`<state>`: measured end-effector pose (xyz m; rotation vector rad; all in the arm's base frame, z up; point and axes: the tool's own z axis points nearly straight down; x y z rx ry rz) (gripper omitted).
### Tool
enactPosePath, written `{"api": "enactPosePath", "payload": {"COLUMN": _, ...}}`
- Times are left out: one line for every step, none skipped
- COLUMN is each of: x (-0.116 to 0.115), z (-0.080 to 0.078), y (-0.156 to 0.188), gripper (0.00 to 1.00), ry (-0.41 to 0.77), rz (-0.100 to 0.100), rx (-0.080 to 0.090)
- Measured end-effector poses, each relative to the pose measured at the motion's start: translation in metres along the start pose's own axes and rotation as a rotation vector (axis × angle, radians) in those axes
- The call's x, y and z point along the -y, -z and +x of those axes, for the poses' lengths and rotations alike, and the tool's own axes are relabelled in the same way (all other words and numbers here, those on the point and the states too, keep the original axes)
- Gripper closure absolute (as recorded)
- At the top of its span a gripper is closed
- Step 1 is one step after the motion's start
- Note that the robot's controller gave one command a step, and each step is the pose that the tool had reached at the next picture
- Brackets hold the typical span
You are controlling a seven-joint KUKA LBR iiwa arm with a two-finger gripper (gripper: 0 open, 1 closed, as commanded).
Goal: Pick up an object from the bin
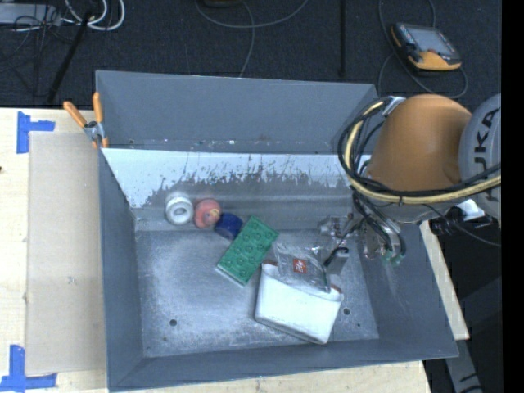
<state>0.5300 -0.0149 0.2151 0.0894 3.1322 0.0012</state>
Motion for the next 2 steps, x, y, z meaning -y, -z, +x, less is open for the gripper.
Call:
{"api": "enactPosePath", "payload": {"x": 0.002, "z": 0.011, "y": -0.128, "gripper": 1.00, "ry": 0.050, "rz": 0.001, "rx": 0.011}}
{"api": "enactPosePath", "payload": {"x": -0.060, "z": -0.015, "y": 0.022, "gripper": 1.00, "ry": 0.151, "rz": -0.002, "rx": 0.002}}
